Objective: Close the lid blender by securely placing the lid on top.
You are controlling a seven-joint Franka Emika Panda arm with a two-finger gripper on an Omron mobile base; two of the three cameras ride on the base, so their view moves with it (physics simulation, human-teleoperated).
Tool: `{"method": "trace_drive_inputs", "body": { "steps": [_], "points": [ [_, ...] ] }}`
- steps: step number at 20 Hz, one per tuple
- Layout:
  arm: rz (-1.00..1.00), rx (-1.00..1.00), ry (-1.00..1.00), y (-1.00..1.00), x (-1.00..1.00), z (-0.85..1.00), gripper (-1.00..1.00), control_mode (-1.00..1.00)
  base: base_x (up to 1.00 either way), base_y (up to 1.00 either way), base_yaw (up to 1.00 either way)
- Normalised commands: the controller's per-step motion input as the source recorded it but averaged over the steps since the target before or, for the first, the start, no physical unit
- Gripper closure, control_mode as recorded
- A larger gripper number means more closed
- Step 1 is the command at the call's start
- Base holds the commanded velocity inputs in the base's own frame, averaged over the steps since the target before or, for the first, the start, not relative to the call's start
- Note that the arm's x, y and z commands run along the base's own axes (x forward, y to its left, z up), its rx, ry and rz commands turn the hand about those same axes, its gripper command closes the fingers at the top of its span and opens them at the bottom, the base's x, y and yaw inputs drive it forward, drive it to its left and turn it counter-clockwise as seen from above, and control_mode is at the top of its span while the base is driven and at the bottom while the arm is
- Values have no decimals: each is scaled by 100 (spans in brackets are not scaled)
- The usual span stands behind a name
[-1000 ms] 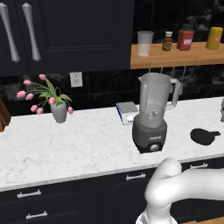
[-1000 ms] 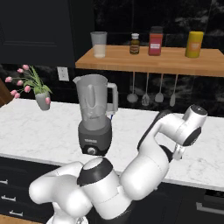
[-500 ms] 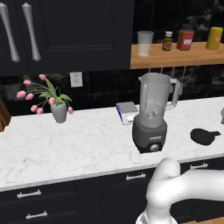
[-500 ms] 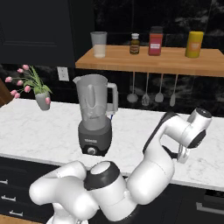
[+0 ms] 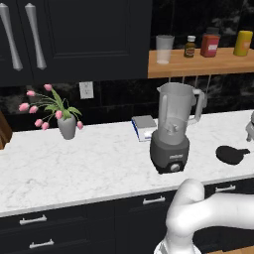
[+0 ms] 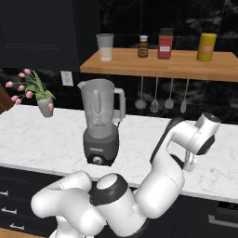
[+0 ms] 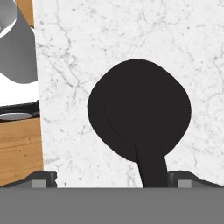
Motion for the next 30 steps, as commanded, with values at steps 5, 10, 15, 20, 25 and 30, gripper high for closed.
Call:
{"method": "trace_drive_inputs", "body": {
  "steps": [5,10,15,20,25,30],
  "points": [
    [0,0,11,2,7,-4,-100,-100,0,0,0],
    [1,0,6,0,2,-12,-100,-100,0,0,0],
    [4,0,5,0,6,-30,-100,-100,0,0,0],
    [2,0,1,0,15,-23,-100,-100,0,0,0],
    [0,0,0,0,27,-9,-100,-100,0,0,0],
    [3,0,0,0,16,-16,-100,-100,0,0,0]
  ]
}}
